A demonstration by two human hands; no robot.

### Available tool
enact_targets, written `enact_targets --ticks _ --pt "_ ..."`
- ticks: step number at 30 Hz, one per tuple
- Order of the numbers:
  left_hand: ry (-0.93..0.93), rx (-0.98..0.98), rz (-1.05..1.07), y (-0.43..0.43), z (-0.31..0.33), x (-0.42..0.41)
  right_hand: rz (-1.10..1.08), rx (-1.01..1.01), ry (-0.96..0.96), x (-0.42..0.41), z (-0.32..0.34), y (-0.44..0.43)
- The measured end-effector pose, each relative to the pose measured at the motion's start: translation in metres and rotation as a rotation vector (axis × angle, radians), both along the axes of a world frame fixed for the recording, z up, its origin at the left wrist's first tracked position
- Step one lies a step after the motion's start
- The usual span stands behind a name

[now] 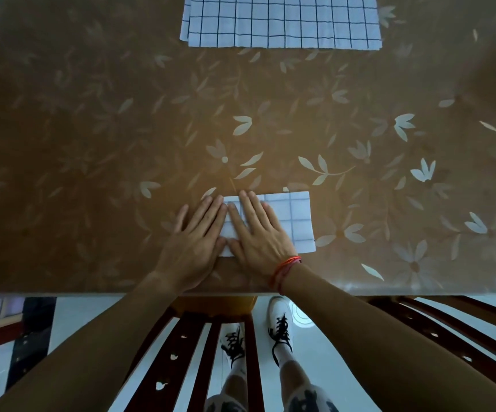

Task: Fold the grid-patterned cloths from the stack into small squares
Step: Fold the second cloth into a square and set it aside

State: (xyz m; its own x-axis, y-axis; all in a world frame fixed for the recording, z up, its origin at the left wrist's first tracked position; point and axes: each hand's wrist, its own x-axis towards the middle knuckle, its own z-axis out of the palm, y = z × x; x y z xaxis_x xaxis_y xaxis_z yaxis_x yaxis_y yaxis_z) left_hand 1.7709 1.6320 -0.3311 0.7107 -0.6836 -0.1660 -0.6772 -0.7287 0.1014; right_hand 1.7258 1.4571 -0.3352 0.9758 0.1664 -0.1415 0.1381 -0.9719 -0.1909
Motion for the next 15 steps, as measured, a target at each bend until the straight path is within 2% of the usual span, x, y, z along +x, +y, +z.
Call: enact_targets --ticks 6,15 --pt "-0.002 0.030 0.000 -0.001 0.001 0.000 -0.033 -0.043 0.052 -0.005 0.002 -0.013" --pt "0.011 0.059 0.016 -0.005 0.009 -0.002 -0.089 -0.150 0.150 -0.027 0.013 -0.089"
